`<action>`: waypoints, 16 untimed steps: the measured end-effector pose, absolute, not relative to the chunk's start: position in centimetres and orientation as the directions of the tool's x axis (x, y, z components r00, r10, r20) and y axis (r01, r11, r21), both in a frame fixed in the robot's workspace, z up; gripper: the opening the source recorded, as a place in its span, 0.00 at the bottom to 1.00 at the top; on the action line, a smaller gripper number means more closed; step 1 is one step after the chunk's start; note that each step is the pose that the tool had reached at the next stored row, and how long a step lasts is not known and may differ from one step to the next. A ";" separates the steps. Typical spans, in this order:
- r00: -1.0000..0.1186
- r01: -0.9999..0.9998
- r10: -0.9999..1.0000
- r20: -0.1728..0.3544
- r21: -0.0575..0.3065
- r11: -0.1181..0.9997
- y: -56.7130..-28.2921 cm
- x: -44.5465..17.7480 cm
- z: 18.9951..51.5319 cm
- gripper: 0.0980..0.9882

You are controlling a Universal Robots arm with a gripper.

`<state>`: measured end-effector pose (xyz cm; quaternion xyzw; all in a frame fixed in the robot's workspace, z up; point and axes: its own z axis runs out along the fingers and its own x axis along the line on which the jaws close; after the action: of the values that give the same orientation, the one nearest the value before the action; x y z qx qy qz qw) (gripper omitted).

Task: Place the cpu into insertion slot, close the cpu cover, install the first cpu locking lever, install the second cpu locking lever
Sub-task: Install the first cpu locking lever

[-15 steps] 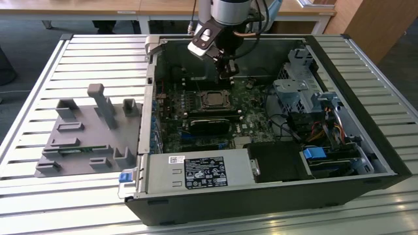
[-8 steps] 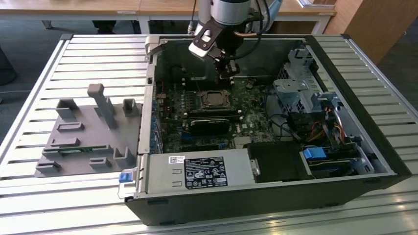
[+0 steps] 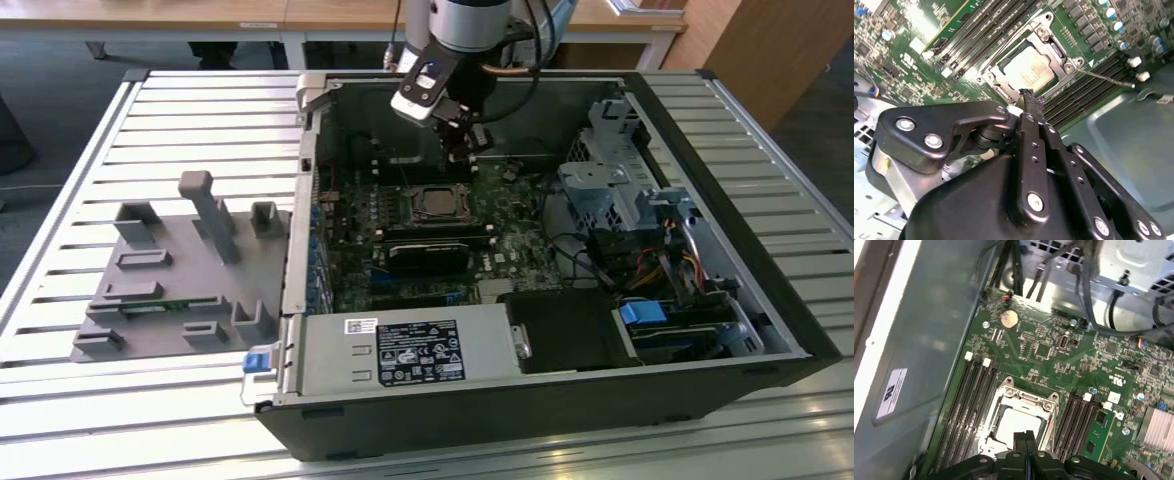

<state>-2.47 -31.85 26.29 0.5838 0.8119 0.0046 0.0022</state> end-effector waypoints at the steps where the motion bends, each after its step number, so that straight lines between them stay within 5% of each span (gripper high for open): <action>1: -0.334 0.942 0.942 0.002 0.010 0.334 -31.9 -2.5 26.3 0.01; 16: -0.543 0.839 0.839 0.002 0.010 0.543 -31.9 -2.5 26.2 0.01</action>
<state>-2.49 -31.85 26.24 0.4778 0.8785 0.0048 0.0016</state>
